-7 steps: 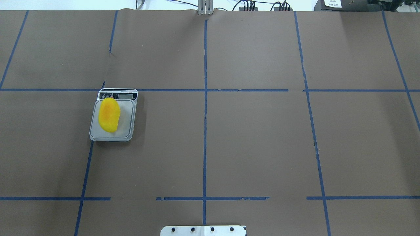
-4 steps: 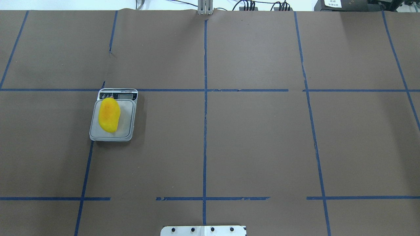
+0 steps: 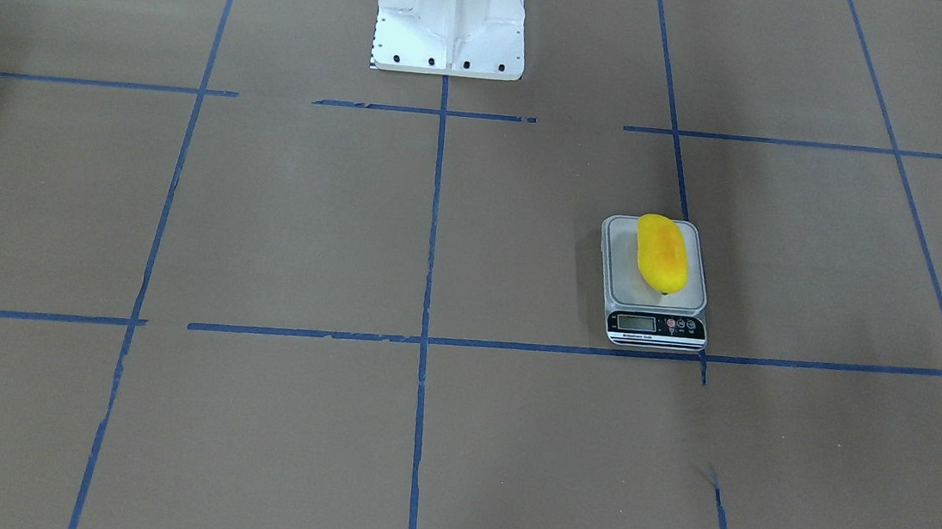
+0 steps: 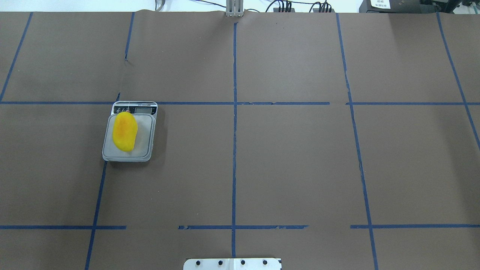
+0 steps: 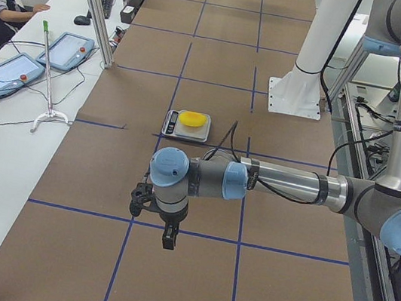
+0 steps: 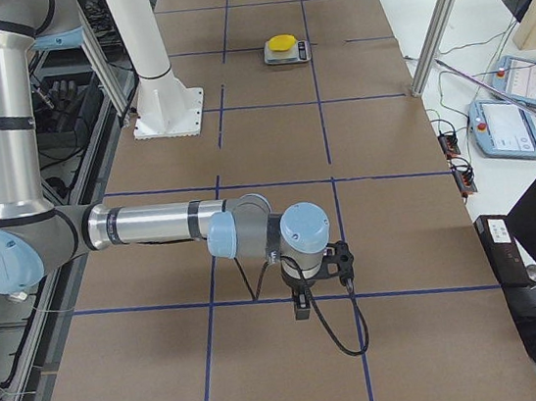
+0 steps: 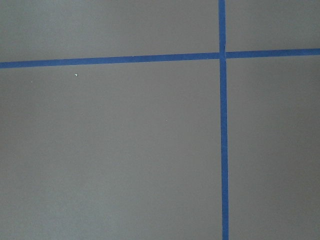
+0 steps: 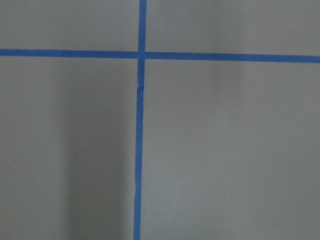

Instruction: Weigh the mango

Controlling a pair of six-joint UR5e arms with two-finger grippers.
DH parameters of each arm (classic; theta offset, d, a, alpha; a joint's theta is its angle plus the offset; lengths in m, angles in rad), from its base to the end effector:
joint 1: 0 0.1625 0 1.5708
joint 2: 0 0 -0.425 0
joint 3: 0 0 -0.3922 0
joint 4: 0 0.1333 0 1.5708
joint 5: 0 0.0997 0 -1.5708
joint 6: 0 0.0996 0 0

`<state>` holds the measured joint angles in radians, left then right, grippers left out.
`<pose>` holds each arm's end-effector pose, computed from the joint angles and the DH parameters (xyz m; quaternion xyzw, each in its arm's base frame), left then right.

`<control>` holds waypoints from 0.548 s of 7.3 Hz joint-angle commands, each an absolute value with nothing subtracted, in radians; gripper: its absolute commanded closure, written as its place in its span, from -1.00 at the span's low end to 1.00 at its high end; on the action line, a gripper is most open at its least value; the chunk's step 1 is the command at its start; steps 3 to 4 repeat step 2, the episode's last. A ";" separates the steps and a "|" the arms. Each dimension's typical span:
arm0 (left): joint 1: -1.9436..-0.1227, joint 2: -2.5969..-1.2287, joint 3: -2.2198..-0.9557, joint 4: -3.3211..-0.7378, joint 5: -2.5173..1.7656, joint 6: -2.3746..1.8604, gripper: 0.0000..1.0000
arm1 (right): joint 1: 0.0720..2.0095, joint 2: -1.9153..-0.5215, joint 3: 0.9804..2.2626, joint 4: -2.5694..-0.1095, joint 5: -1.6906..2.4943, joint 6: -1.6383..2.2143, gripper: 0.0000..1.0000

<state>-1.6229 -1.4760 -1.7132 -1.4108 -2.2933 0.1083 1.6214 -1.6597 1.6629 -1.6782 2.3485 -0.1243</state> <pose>-0.0904 -0.4381 0.6524 -0.0241 0.3560 0.0064 0.9342 0.0859 -0.4425 0.6655 -0.0149 -0.3814 -0.0143 0.9242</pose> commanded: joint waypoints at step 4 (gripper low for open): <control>-1.623 -1.477 -1.712 -1.411 -2.293 0.109 -1.00 | 1.621 -1.658 1.663 -1.678 2.349 -0.124 -1.00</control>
